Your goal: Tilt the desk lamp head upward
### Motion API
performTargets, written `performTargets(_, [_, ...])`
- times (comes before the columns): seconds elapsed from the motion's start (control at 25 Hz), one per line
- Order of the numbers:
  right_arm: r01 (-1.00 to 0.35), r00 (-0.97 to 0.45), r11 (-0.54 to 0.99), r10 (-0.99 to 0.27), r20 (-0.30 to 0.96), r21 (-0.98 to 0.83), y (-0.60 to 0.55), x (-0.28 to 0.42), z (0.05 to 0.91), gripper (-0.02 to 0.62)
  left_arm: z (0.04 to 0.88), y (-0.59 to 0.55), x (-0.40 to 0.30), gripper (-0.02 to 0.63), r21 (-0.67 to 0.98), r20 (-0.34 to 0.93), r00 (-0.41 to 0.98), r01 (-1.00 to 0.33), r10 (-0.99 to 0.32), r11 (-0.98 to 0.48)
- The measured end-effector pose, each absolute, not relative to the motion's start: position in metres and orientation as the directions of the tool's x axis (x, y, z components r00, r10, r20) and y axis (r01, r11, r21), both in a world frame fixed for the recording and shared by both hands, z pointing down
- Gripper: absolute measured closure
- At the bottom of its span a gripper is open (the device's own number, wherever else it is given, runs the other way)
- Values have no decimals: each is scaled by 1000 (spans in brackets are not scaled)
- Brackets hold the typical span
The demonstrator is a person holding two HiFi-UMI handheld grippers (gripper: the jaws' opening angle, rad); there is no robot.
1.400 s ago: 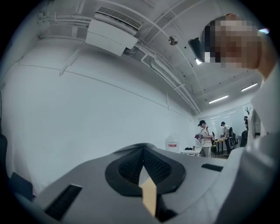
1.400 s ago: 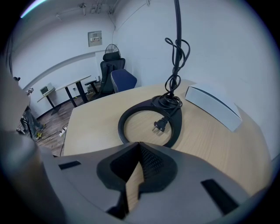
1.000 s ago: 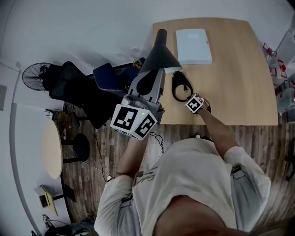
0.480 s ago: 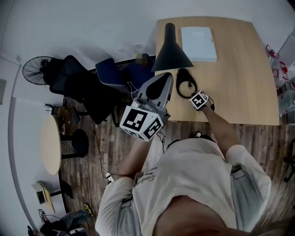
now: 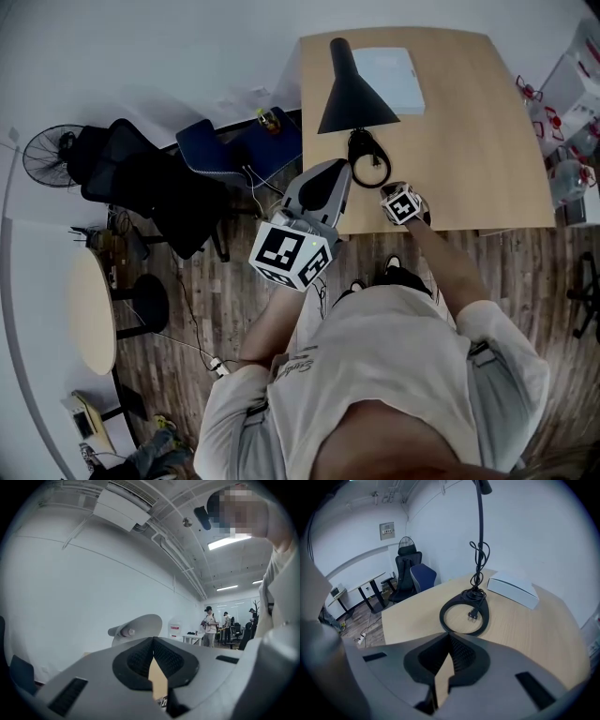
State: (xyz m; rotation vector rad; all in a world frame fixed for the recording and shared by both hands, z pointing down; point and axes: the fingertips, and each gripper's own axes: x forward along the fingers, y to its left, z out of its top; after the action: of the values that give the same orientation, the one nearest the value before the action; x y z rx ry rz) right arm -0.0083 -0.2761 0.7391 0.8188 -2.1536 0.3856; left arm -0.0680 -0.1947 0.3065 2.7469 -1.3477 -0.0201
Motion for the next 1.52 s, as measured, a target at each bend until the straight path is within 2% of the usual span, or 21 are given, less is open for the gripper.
performTargets(0.36, [-715,-532,699,-572,625,31,-225,-3,664,601,368,-156,-85,591,115,113,663,-749,-740,-653])
performTargets(0.68, [-738,-580,674,-657,481,31,-164,6,575,600,410,-132,-77,591,178,142,710,-704,-690,-688])
performTargets(0.92, [-746,-608,665,-698,377,28,-140,22,515,600,419,-124,-71,591,197,172,689,-724,-704,-661])
performTargets(1.2, [-752,-630,656,-743,224,60,-129,31,451,601,411,-117,-68,591,120,190,667,-744,-720,-657])
performTargets(1.52, [-745,-655,663,-748,110,71,-126,41,404,600,392,-123,-69,591,77,163,638,-768,-752,-635])
